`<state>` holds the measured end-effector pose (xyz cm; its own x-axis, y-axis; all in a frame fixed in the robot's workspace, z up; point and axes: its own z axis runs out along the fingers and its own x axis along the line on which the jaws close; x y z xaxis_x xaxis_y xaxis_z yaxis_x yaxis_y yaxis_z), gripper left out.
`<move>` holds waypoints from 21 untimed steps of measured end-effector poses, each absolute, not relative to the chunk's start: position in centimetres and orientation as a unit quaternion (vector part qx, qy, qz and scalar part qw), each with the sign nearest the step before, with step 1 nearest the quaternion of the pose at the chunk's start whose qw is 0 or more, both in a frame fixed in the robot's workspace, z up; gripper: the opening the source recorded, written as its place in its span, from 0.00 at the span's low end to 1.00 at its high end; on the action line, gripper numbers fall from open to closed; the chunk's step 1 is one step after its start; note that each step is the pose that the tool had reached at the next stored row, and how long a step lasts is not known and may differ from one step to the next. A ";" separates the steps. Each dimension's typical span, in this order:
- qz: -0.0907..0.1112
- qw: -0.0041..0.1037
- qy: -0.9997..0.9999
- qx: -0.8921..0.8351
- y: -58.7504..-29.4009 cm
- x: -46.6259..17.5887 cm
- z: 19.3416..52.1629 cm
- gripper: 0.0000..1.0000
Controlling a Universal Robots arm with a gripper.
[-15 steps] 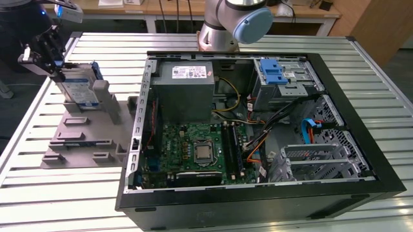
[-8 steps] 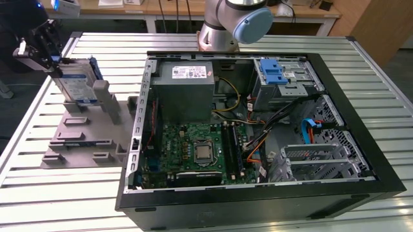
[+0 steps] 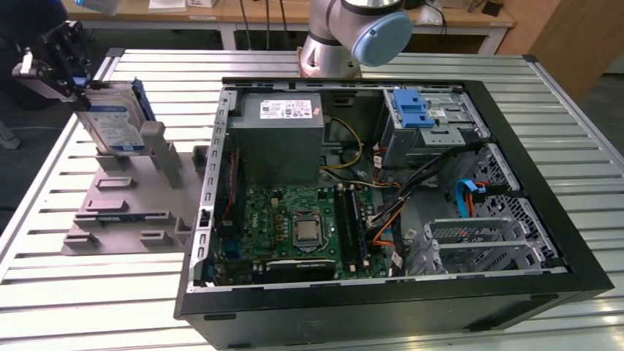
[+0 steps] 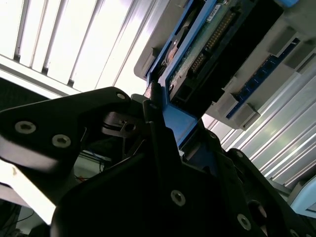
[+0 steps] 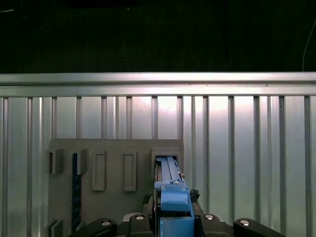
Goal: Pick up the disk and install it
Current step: 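Pick up the disk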
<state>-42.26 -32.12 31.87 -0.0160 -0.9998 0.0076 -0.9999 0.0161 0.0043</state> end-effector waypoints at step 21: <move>0.001 0.004 -0.713 0.701 -32.1 -42.3 35.3 0.36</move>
